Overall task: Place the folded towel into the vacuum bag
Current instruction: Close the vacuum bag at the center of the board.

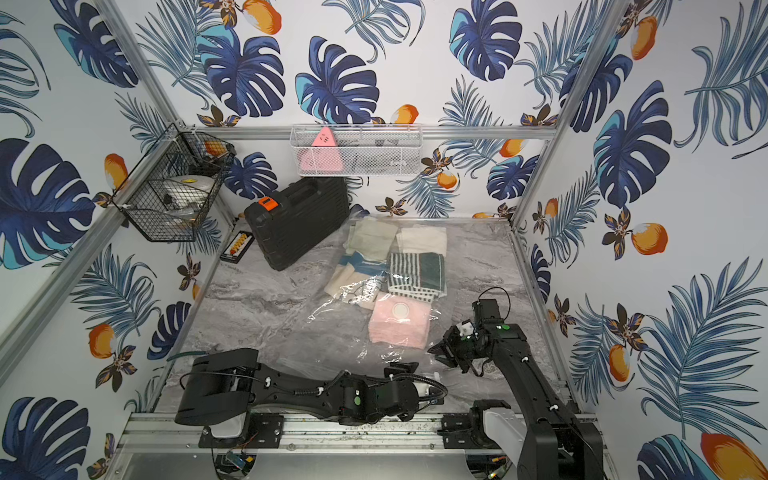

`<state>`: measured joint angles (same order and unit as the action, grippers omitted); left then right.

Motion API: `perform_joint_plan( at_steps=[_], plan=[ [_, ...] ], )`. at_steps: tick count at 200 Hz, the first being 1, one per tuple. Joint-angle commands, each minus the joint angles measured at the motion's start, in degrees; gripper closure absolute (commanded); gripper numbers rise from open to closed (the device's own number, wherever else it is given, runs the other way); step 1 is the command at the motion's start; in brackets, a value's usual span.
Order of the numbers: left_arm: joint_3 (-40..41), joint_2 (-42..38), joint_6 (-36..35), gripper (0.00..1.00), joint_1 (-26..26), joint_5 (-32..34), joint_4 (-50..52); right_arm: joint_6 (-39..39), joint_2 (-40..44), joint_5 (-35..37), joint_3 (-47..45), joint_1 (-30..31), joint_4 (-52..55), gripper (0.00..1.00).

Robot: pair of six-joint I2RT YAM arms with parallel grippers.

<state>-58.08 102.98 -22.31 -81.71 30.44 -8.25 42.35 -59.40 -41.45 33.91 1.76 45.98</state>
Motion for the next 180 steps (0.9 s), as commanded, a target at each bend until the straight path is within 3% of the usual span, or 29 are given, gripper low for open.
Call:
perform_joint_plan(
  at_steps=[1,35,70,89,106,123,143,159,180],
  plan=[
    [-1.48,0.9,-0.51,0.38,0.58,0.9,-3.85,-1.14,-0.11,-1.97,1.26,-0.26,0.37,0.8],
    [-1.46,-0.45,0.71,0.53,2.83,-3.19,-2.76,-2.52,0.09,-2.04,2.95,-0.87,1.6,0.75],
    [-1.89,-1.97,0.77,0.84,5.13,-5.57,-2.07,-5.48,-1.08,-1.68,5.79,-1.47,4.31,0.68],
    [-3.26,-3.53,3.61,0.97,7.44,-9.11,0.36,-11.84,-1.76,4.17,12.08,-1.76,10.35,0.58],
    [-5.05,-4.86,9.63,1.0,11.64,-17.46,4.28,-19.31,-1.45,12.2,19.33,-1.76,15.17,0.52],
    [-9.62,-3.69,17.78,1.0,18.67,-29.84,10.93,-26.08,0.37,21.54,24.58,-1.48,17.59,0.5],
    [-15.86,-0.85,25.59,1.0,26.46,-40.96,18.43,-28.23,2.79,32.51,27.97,3.14,17.13,0.48],
    [-18.86,1.28,32.61,1.0,32.52,-50.37,20.35,-28.72,6.12,31.0,27.5,5.17,11.9,0.48],
    [-17.98,1.58,39.6,1.0,38.63,-60.99,15.56,-32.46,8.37,29.31,27.35,7.54,6.44,0.47]
  ],
)
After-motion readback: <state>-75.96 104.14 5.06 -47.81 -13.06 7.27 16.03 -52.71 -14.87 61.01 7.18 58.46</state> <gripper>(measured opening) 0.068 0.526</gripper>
